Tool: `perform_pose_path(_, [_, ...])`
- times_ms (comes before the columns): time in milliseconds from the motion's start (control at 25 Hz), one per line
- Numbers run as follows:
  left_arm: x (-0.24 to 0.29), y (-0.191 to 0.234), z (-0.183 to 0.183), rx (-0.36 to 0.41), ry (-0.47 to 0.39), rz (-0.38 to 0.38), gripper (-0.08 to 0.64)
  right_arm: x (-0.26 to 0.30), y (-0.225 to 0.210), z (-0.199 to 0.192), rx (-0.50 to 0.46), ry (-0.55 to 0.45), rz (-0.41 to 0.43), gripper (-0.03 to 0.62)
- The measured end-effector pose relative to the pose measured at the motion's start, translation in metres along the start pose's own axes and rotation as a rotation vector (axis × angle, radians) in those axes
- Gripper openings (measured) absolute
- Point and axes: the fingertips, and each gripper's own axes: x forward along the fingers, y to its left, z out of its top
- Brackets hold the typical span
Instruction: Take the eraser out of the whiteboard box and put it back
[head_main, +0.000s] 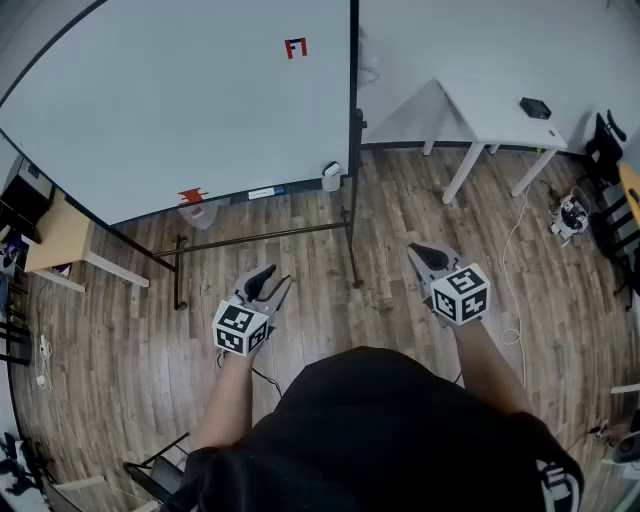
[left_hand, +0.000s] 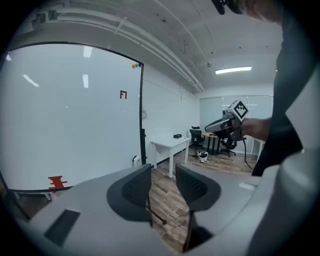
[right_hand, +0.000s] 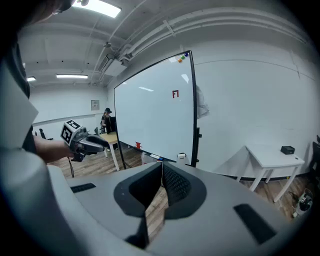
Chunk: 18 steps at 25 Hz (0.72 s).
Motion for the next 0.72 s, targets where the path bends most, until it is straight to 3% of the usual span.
perform_pose_path(320, [-0.008,0.019,0.002,-0.015,-0.035,-0.009,0.161,0.020,0.038,-0.005,-0.024,0.055,0.000,-0.002])
perform_pose_path(560, [0.000,0.024,0.014,-0.020,-0.064,-0.028,0.160,0.011,0.011,0.014,-0.003,0.040,-0.114,-0.002])
perform_pose_path(720, [0.005,0.026,0.023,-0.019,-0.076,-0.030,0.160,0.013,0.010,0.010,0.004,0.056,-0.119,-0.002])
